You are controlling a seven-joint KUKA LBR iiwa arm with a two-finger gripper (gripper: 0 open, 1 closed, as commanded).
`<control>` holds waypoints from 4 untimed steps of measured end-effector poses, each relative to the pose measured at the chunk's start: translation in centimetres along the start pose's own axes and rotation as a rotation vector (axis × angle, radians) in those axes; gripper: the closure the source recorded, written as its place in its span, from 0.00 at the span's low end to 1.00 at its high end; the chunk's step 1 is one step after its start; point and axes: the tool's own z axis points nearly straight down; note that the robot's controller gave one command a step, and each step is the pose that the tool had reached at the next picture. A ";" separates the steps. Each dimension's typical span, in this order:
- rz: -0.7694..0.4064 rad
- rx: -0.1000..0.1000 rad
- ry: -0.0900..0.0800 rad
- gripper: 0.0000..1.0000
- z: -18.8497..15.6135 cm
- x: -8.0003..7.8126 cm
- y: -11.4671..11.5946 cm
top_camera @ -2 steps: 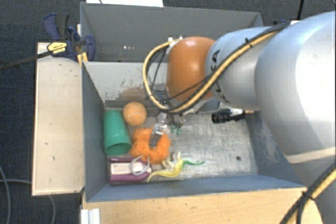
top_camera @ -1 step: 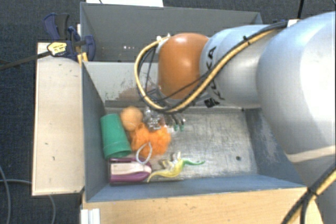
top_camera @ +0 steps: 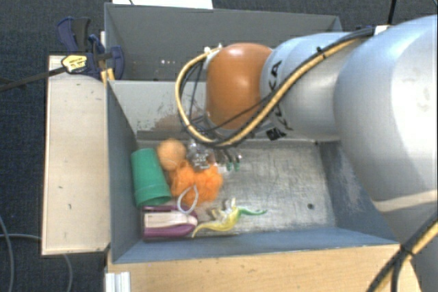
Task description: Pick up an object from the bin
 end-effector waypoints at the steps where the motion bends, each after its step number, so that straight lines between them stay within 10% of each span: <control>1: -0.007 0.000 0.006 1.00 -8.0 0.2 2.2; 4: 0.127 -0.002 0.006 1.00 -9.4 1.2 6.0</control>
Offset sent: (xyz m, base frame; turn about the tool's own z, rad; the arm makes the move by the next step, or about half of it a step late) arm 0.0000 0.0000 0.0000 0.0000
